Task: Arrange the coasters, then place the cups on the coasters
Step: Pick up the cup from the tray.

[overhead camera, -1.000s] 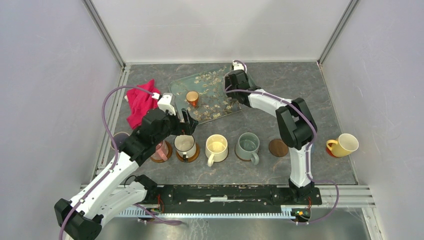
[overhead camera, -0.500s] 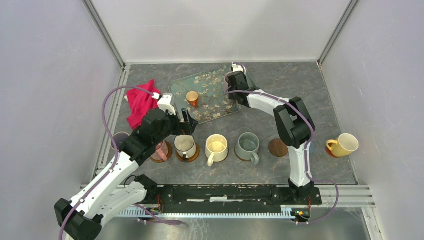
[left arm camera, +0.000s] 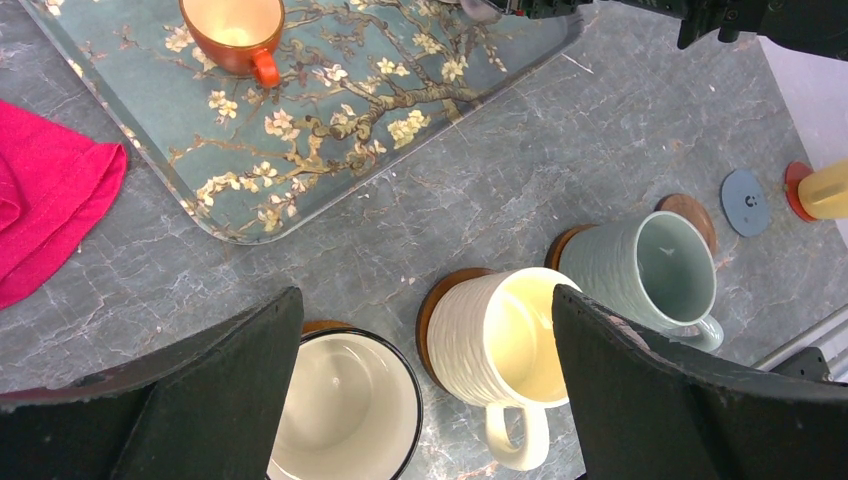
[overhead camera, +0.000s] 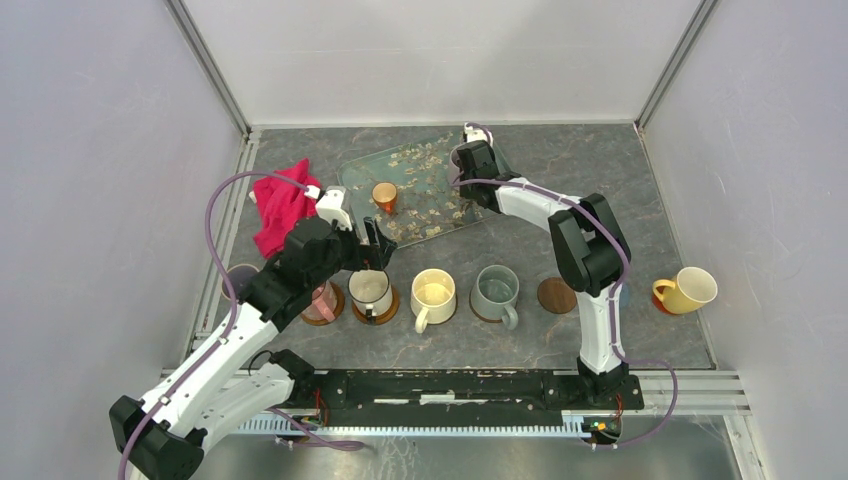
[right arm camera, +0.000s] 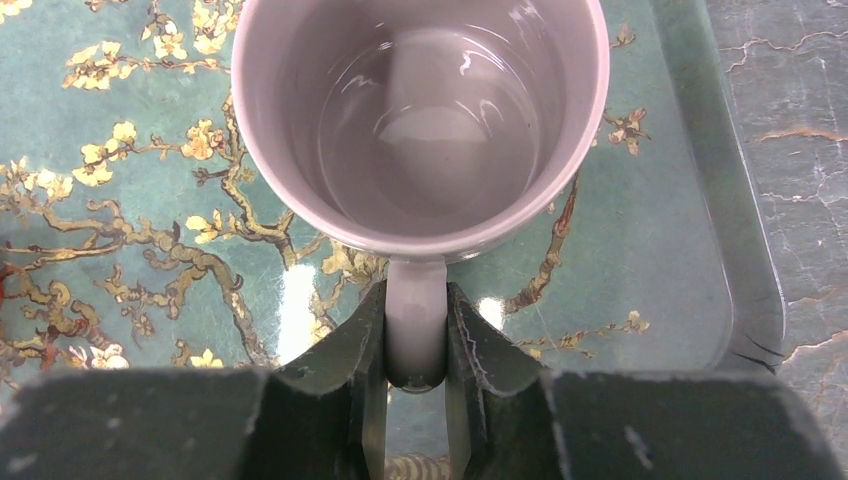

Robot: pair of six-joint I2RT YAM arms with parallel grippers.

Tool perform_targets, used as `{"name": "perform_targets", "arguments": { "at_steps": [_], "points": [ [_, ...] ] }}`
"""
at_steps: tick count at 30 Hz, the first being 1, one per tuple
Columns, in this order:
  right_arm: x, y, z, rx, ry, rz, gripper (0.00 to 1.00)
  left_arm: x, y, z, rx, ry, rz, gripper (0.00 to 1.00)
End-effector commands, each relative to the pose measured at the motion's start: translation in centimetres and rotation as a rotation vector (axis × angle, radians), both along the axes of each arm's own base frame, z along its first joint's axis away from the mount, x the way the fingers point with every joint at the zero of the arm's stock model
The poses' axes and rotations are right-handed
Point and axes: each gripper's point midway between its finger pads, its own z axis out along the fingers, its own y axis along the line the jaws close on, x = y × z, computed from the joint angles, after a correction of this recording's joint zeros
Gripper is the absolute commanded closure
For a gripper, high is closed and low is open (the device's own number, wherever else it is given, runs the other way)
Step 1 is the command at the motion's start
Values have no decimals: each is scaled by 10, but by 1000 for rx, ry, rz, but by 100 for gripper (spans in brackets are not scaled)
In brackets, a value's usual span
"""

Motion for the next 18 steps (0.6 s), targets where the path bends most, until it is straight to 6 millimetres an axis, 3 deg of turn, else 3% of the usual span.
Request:
{"name": "perform_targets", "arguments": {
  "at_steps": [1,9,18],
  "points": [
    [13,2,52,17,-104,9,100,6,1,4,25,-46,0,0],
    [5,-10,81,7,-151,2,100,6,1,2,26,-43,2,0],
    [-23,-33,105,15,-209,-29,100,6,2,2,28,-42,4,0]
  ]
}}
